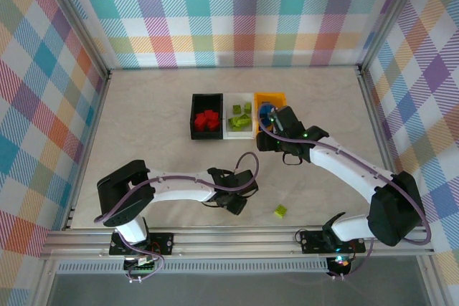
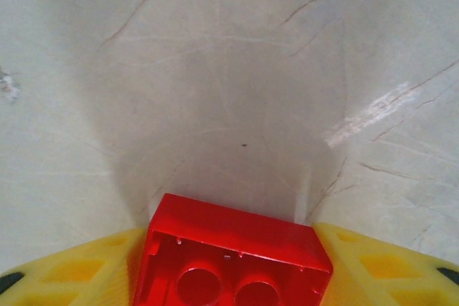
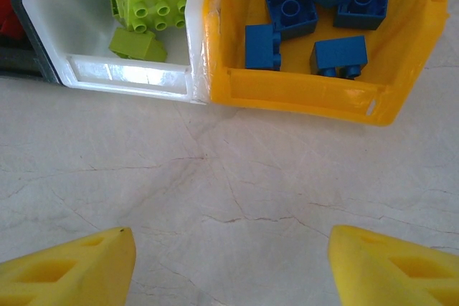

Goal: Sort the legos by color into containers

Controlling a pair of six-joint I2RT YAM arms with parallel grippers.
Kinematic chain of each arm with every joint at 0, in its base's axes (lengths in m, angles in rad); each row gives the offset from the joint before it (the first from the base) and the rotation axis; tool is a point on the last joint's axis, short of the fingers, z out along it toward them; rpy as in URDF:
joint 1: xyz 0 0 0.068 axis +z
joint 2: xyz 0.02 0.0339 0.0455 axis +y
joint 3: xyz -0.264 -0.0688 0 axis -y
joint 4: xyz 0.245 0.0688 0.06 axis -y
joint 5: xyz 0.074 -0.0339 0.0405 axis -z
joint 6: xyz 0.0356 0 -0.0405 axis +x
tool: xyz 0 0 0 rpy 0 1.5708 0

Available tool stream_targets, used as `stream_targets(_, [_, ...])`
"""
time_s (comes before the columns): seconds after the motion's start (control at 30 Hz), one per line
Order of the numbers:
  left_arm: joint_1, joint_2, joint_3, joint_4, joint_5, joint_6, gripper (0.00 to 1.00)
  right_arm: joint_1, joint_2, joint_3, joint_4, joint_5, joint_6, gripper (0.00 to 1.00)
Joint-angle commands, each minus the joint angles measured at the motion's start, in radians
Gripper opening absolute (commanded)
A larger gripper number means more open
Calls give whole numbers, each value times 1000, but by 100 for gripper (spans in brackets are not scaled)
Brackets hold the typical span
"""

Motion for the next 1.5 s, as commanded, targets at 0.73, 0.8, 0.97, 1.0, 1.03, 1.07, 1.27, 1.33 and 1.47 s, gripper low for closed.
stream_targets(0.73, [671,-70,307,16,15,97,48,-23,-58,-21,3,8,24,72])
stream_targets(0.8, [710,-8,360,23,15,89,48,-24,-60,-25,-1,4,27,72])
stream_targets(0.97, [748,143,525,2,34,83,47,-24,-74,-39,-7,0,31,72])
stream_targets(1.0, [748,170,560,-10,31,86,47,-24,-77,-39,-13,0,31,72])
stream_targets(1.03, [751,201,597,-25,27,87,47,-25,-81,-40,-17,0,31,72])
stream_targets(1.07, [752,223,628,-40,22,88,48,-24,-85,-42,-20,-1,28,72])
stream_targets(1.27, [760,343,769,-110,10,88,55,-24,-118,-66,-61,-34,33,73])
stream_targets(1.33, [761,364,790,-118,14,86,57,-24,-128,-81,-76,-36,34,73])
stream_targets(1.47, [762,381,806,-124,19,78,65,-24,-151,-105,-105,-45,42,73])
